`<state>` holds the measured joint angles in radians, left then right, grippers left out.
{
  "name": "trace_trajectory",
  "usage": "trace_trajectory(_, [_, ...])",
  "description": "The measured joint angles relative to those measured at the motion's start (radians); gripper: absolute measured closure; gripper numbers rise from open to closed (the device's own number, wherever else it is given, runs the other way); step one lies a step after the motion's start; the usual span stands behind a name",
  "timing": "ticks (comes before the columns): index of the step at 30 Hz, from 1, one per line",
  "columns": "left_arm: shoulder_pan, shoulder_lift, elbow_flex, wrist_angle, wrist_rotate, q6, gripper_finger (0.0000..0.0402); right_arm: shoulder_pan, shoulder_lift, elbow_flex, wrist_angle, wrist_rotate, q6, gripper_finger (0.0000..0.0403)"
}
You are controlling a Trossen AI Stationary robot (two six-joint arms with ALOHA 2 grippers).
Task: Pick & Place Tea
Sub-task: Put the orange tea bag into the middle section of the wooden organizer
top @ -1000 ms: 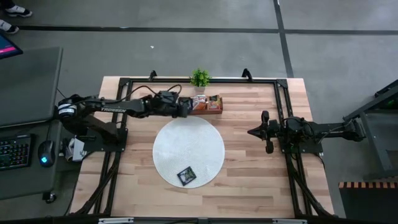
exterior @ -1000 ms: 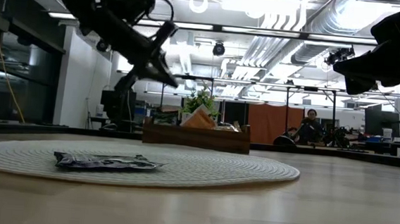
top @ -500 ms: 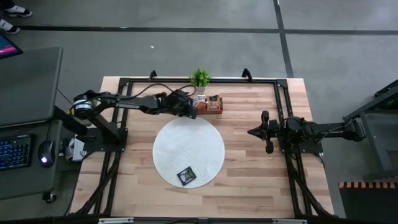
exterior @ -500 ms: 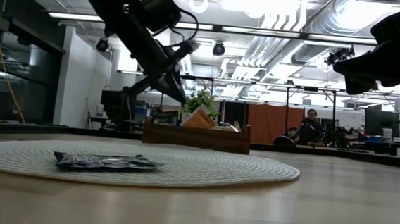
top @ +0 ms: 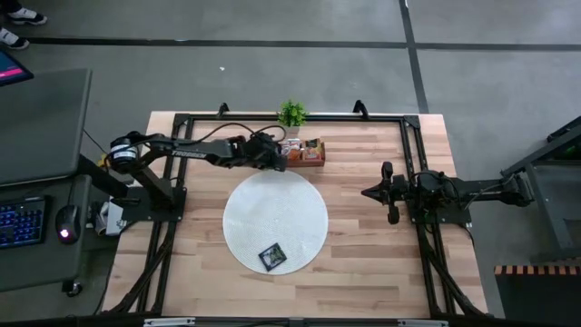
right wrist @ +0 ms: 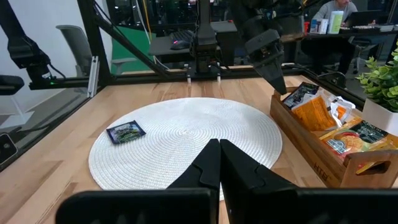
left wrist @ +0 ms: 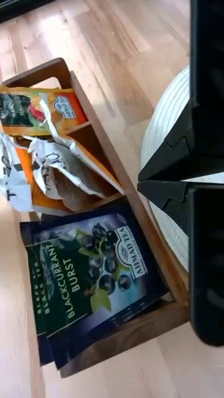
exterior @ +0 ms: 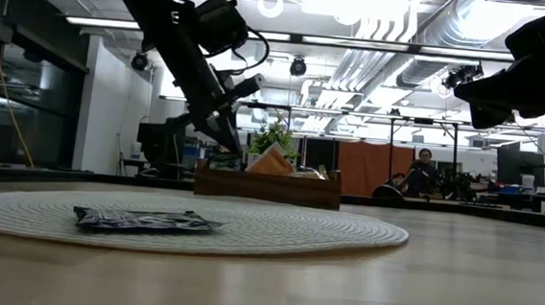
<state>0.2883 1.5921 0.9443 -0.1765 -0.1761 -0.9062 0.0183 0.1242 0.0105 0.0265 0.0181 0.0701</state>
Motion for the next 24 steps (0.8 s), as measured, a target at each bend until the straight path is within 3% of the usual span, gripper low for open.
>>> trace_trajectory(12, [0.000, 0.086, 0.062, -0.024, -0.023, 0.025, 0.0401, 0.000, 0.000, 0.000, 0.000, 0.000, 0.000, 0.0402])
trace_trajectory(24, [0.000, 0.131, 0.185, -0.171, -0.145, 0.100, 0.0401, 0.000, 0.000, 0.000, 0.000, 0.000, 0.000, 0.0402])
